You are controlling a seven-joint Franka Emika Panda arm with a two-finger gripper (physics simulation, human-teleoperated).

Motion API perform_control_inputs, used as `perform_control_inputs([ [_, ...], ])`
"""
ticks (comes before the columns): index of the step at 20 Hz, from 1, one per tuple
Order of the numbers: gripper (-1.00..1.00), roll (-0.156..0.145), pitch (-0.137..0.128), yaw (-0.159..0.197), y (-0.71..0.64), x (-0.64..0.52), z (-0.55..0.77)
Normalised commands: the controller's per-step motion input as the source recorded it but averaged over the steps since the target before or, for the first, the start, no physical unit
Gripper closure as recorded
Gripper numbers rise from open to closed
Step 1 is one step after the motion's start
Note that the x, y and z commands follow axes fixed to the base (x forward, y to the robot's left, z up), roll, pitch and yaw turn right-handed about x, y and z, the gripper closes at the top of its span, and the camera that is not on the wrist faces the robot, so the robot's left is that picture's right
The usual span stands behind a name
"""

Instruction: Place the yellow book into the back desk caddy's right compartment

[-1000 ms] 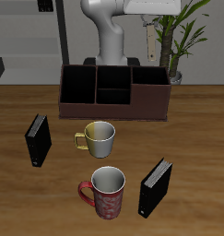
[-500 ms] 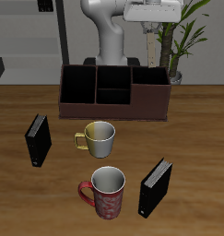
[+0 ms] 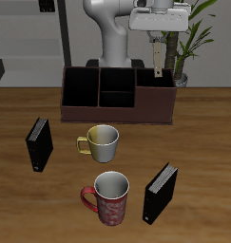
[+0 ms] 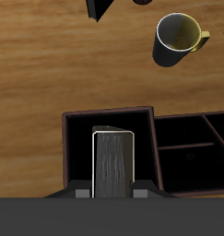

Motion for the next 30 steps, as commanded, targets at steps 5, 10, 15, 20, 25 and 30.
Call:
perform_control_inputs([
  [5,1.0,0.003,0.006,-0.014,-0.07,0.06,-0.16],
  [10,1.0,-0.003,0.02,0.001,-0.04,0.09,-0.24],
  [15,1.0,0.003,0.041,-0.009,-0.02,0.1,-0.24],
  [20,1.0,-0.005,0.031,-0.024,-0.08,0.06,-0.27],
  [25,1.0,0.022,0.005,0.002,0.03,-0.01,-0.21],
  [30,1.0,0.036,0.027,0.02,0.09,-0.03,-0.27],
])
